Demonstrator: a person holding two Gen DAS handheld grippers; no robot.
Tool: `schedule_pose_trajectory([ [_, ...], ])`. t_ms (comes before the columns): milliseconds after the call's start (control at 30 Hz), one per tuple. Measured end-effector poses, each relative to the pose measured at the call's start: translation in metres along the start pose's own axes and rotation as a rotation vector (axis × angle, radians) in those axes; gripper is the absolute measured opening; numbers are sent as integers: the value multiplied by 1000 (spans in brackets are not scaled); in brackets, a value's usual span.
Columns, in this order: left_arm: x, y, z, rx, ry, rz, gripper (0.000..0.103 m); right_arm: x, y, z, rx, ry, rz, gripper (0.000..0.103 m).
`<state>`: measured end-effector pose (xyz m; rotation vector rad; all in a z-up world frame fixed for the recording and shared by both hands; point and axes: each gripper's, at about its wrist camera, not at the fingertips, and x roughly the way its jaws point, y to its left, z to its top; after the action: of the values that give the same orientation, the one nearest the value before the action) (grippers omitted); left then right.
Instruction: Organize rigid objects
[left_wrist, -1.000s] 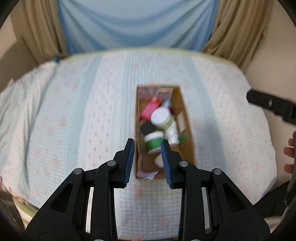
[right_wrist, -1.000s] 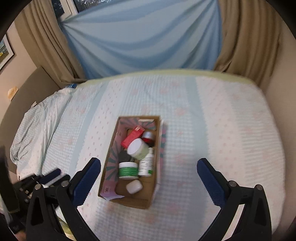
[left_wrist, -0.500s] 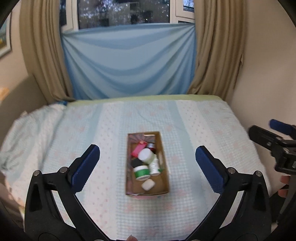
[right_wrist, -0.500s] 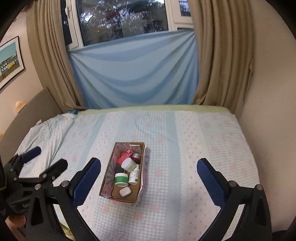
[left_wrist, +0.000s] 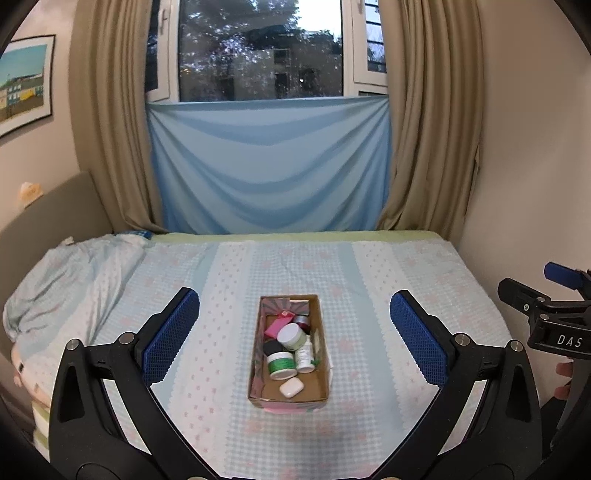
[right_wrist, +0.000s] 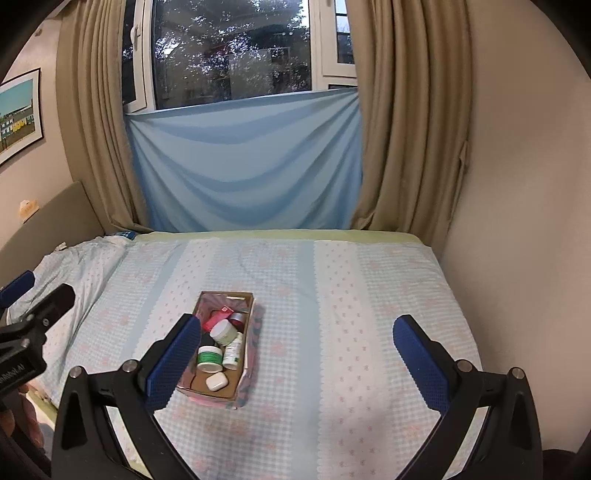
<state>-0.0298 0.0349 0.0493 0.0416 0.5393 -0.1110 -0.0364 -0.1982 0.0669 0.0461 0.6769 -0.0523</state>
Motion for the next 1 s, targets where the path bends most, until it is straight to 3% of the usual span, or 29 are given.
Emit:
schedule_pose_trajectory([
  [1000, -5, -29, 0, 38, -15, 24, 103, -5, -30, 3, 19, -30, -18, 103],
])
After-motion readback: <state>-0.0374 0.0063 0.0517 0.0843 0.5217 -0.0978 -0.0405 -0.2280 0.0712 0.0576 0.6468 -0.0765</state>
